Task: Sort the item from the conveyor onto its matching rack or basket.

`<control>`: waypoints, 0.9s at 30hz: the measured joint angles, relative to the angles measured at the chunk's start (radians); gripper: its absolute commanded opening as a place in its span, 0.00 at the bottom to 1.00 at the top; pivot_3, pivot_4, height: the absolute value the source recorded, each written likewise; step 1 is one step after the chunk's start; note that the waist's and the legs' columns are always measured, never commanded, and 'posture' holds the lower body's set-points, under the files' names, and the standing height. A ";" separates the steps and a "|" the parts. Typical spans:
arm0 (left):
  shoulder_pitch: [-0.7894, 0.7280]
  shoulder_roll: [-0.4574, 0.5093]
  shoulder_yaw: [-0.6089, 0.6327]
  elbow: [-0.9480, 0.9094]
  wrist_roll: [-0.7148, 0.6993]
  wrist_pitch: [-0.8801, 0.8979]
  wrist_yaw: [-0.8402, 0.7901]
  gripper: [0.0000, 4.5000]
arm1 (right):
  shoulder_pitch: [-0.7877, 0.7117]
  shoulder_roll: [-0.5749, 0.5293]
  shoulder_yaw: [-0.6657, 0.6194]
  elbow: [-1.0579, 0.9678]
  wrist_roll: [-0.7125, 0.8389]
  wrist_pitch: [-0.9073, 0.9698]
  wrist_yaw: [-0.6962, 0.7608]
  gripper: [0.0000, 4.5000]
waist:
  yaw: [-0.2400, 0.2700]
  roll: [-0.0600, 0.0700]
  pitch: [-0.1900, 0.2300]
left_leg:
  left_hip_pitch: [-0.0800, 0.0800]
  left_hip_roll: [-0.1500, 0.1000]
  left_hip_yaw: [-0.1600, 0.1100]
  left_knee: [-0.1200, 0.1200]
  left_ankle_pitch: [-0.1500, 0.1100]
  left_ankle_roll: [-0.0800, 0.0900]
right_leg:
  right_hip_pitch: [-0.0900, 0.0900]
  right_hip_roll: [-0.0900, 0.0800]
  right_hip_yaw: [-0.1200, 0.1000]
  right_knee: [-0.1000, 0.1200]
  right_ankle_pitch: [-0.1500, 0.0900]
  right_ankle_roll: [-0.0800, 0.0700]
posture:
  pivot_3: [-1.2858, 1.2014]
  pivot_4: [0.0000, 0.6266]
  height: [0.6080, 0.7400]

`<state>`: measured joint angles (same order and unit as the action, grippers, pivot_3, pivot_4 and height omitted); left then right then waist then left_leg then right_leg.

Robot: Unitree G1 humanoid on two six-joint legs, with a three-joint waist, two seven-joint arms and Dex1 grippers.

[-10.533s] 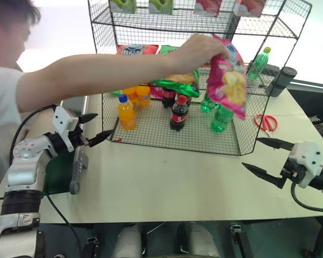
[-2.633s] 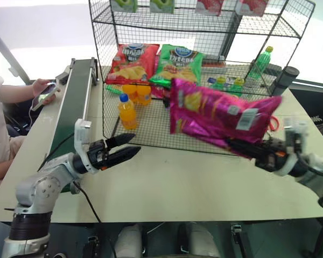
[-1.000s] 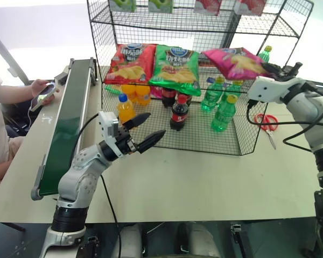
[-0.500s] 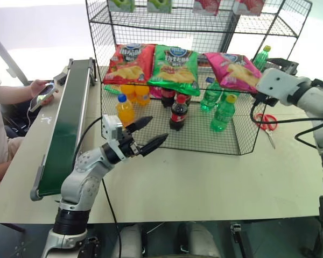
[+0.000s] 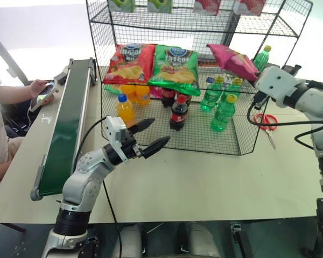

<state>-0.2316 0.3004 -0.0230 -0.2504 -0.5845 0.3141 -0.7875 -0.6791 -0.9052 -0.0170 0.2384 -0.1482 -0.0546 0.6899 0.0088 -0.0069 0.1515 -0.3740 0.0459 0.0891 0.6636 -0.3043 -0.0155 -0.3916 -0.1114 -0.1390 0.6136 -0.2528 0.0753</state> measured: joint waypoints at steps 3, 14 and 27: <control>0.000 0.000 0.000 0.000 0.001 -0.001 0.000 1.00 | -0.005 -0.004 0.013 0.012 -0.054 -0.037 -0.049 0.01 | 0.000 0.000 0.000 | 0.000 0.000 0.000 0.000 0.000 0.000 | 0.000 0.000 0.000 0.000 0.000 0.000 | 0.52 0.24 1.00; -0.002 -0.008 -0.001 -0.007 0.007 -0.019 0.010 1.00 | -0.068 -0.010 0.116 0.157 -0.252 -0.175 -0.194 0.11 | -0.002 0.000 0.000 | 0.000 0.000 0.000 0.000 0.000 0.000 | 0.000 0.000 0.000 0.000 0.000 0.000 | 0.52 0.24 1.00; 0.001 -0.027 -0.006 -0.007 0.023 -0.031 0.013 1.00 | -0.059 -0.021 0.042 0.069 -0.020 -0.021 0.046 0.98 | 0.001 0.000 0.000 | 0.000 0.000 0.000 0.000 0.000 0.000 | 0.000 0.000 0.000 0.000 0.000 0.000 | 0.52 0.24 1.00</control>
<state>-0.2308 0.2739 -0.0293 -0.2573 -0.5614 0.2826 -0.7746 -0.7381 -0.9259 0.0248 0.3075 -0.1683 -0.0754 0.7356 0.0095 -0.0069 0.1515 -0.3739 0.0460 0.0889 0.6637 -0.3043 -0.0155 -0.3912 -0.1114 -0.1391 0.6136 -0.2528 0.0753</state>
